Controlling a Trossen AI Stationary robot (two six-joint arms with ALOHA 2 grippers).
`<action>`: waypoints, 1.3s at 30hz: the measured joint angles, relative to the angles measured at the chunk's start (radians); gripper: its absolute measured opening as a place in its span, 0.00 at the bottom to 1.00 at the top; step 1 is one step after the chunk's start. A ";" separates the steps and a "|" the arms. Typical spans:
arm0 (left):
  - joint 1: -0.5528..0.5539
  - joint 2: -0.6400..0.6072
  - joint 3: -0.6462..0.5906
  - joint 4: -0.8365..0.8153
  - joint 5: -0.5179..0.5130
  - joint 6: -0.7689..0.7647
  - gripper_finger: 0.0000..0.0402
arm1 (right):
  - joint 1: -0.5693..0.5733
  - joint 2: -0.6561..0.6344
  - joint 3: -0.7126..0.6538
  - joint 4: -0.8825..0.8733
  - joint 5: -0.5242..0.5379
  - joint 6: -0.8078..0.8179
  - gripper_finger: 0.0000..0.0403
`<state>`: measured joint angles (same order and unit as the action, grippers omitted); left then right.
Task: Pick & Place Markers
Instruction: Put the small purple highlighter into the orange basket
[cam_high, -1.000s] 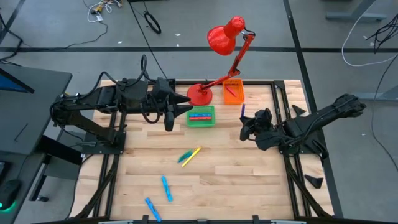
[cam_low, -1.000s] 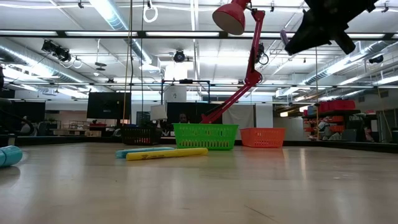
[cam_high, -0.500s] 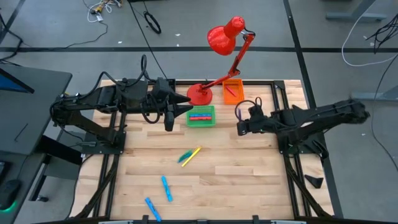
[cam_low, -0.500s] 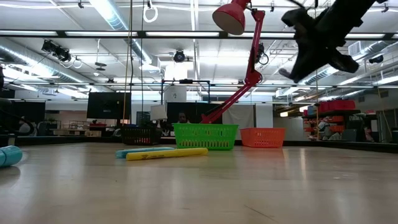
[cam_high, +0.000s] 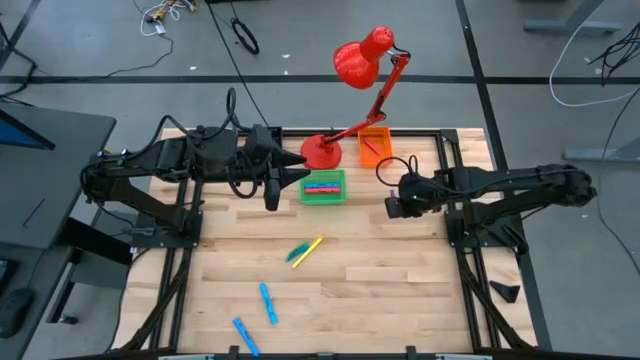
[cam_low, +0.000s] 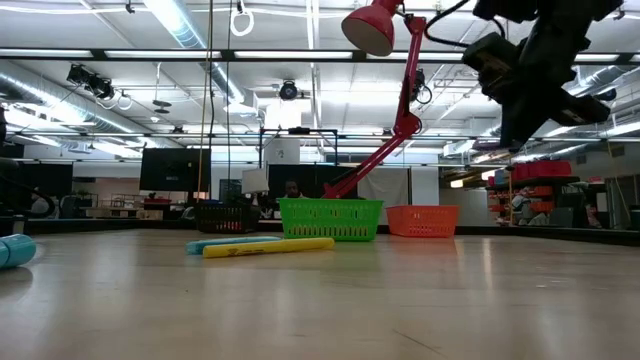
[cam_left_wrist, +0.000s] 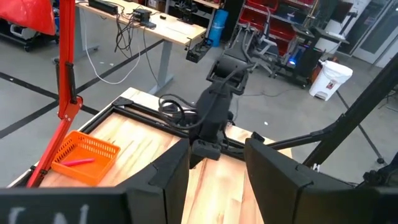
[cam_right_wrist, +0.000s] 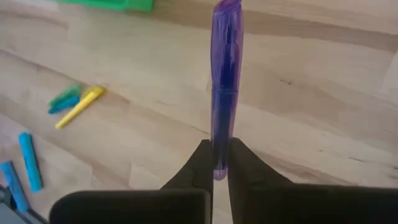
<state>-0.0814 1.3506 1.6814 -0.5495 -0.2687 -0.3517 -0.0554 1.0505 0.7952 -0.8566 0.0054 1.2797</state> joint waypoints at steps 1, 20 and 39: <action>0.000 0.000 0.000 0.000 0.000 -0.002 0.41 | -0.019 0.005 0.000 0.000 -0.006 -0.008 0.03; 0.000 0.000 0.000 0.007 0.014 -0.003 0.41 | -0.425 0.230 0.000 0.183 -0.145 -0.324 0.03; 0.000 0.000 0.000 0.004 0.023 -0.004 0.41 | -0.581 0.431 0.058 0.469 -0.042 -0.506 0.03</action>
<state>-0.0814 1.3510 1.6814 -0.5453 -0.2459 -0.3557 -0.6365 1.4813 0.8529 -0.3877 -0.0371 0.7737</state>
